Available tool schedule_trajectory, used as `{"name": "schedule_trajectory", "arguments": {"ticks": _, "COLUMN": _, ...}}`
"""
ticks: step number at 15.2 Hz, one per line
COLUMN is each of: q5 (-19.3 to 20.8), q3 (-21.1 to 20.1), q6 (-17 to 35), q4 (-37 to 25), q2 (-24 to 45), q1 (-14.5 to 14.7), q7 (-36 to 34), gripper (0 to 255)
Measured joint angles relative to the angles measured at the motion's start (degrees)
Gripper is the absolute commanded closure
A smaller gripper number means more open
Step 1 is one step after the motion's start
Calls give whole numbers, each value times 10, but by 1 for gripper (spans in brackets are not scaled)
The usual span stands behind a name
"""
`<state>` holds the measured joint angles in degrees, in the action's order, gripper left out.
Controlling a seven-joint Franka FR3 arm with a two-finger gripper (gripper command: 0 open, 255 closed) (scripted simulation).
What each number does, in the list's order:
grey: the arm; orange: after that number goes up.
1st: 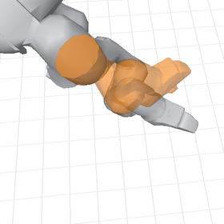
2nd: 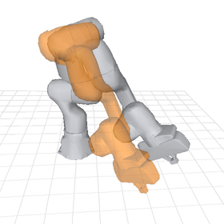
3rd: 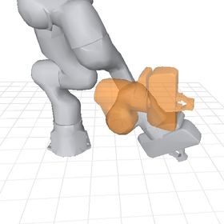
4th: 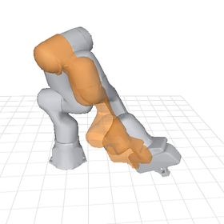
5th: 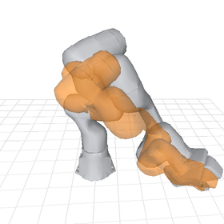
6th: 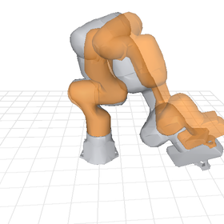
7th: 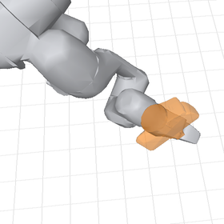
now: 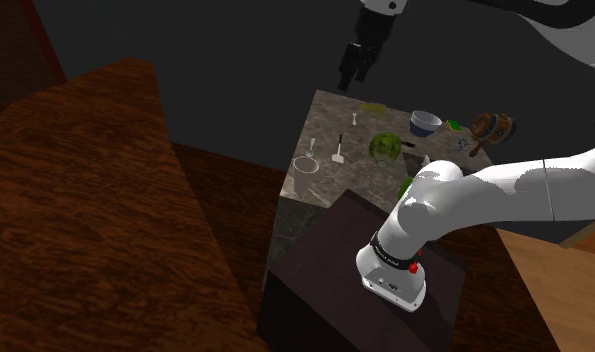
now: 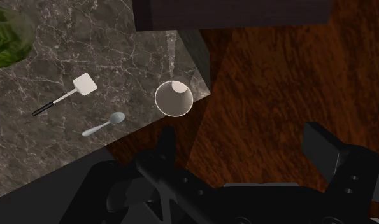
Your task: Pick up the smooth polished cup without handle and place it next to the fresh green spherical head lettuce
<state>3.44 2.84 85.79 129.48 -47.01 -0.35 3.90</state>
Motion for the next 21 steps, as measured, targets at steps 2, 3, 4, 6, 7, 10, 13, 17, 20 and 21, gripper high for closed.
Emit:
{"name": "schedule_trajectory", "arguments": {"ticks": 2, "q5": 2, "q3": 4, "q6": 8, "q4": 7, "q2": 1, "q1": -1, "q7": 3, "gripper": 0}}
{"name": "schedule_trajectory", "arguments": {"ticks": 3, "q5": 3, "q3": 10, "q6": 20, "q4": 18, "q2": 3, "q1": -2, "q7": 7, "gripper": 0}}
{"name": "schedule_trajectory", "arguments": {"ticks": 4, "q5": 5, "q3": 16, "q6": 37, "q4": 32, "q2": 6, "q1": -3, "q7": 11, "gripper": 0}}
{"name": "schedule_trajectory", "arguments": {"ticks": 6, "q5": 10, "q3": 32, "q6": 67, "q4": 55, "q2": 15, "q1": -7, "q7": 22, "gripper": 0}}
{"name": "schedule_trajectory", "arguments": {"ticks": 7, "q5": 11, "q3": 38, "q6": 85, "q4": 68, "q2": 20, "q1": -8, "q7": 25, "gripper": 0}}
{"name": "schedule_trajectory", "arguments": {"ticks": 10, "q5": 19, "q3": 65, "q6": 142, "q4": 109, "q2": 37, "q1": -14, "q7": 44, "gripper": 0}}
{"name": "schedule_trajectory", "arguments": {"ticks": 13, "q5": 21, "q3": 85, "q6": 193, "q4": 135, "q2": 64, "q1": -17, "q7": 56, "gripper": 0}}
{"name": "schedule_trajectory", "arguments": {"ticks": 17, "q5": 25, "q3": 123, "q6": 269, "q4": 163, "q2": 116, "q1": -22, "q7": 86, "gripper": 0}}
{"name": "schedule_trajectory", "arguments": {"ticks": 20, "q5": 23, "q3": 152, "q6": 331, "q4": 178, "q2": 165, "q1": -22, "q7": 110, "gripper": 0}}
{"name": "schedule_trajectory", "arguments": {"ticks": 21, "q5": 19, "q3": 161, "q6": 353, "q4": 183, "q2": 184, "q1": -21, "q7": 118, "gripper": 0}}
